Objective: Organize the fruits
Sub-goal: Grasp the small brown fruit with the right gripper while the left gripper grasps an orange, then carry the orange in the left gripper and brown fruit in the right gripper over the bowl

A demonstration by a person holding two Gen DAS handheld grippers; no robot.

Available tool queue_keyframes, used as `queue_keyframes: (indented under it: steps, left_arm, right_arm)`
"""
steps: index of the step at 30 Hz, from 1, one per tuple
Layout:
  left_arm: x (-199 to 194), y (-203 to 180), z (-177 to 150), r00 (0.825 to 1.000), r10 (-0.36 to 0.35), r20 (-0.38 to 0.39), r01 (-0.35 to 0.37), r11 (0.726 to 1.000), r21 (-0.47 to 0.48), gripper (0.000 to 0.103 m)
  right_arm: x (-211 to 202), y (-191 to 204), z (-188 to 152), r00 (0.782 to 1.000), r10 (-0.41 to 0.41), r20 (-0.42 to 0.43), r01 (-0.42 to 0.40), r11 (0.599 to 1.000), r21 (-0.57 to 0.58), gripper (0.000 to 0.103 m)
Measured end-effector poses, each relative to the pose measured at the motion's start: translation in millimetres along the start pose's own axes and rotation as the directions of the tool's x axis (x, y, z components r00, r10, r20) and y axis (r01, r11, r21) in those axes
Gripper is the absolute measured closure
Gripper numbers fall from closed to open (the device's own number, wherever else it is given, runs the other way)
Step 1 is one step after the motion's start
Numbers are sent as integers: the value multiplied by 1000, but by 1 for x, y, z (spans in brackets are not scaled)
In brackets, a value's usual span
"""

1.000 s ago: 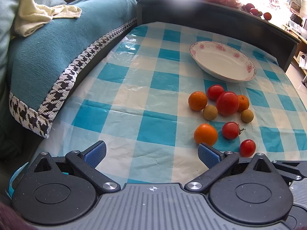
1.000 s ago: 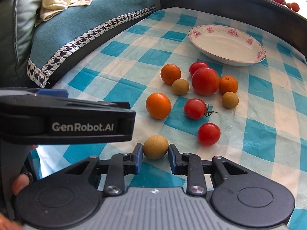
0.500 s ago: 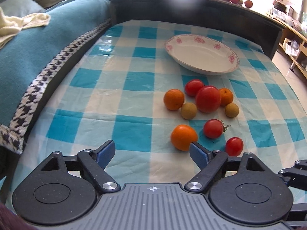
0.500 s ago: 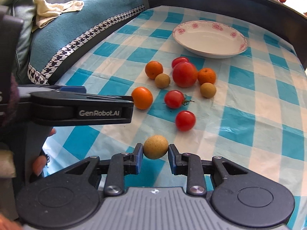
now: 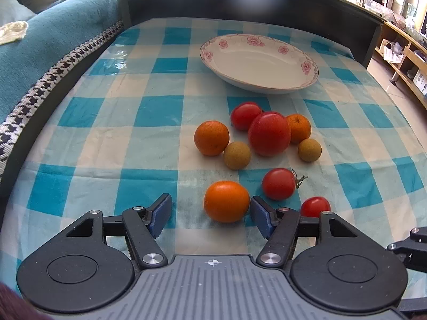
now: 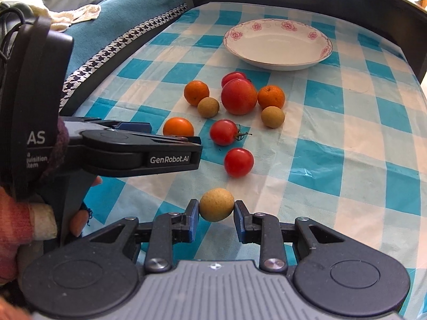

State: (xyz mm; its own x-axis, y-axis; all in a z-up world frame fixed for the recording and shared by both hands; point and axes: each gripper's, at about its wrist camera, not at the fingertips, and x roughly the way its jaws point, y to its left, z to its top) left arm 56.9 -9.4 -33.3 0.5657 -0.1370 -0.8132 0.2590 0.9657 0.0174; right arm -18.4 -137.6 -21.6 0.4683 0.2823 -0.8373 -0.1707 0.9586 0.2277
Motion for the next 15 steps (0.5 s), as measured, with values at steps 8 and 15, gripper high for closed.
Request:
queue_keyframes:
  steps: [8, 15]
  left_arm:
    - [-5, -1, -3, 1000, -3, 1, 3, 1000, 22, 48]
    - [-6, 7, 0, 1000, -26, 2, 26, 1000, -17, 60]
  right_arm:
    - [6, -3, 0, 1000, -5, -15, 5, 1000, 11, 73]
    - [5, -4, 1, 1000, -12, -13, 12, 1000, 18, 73]
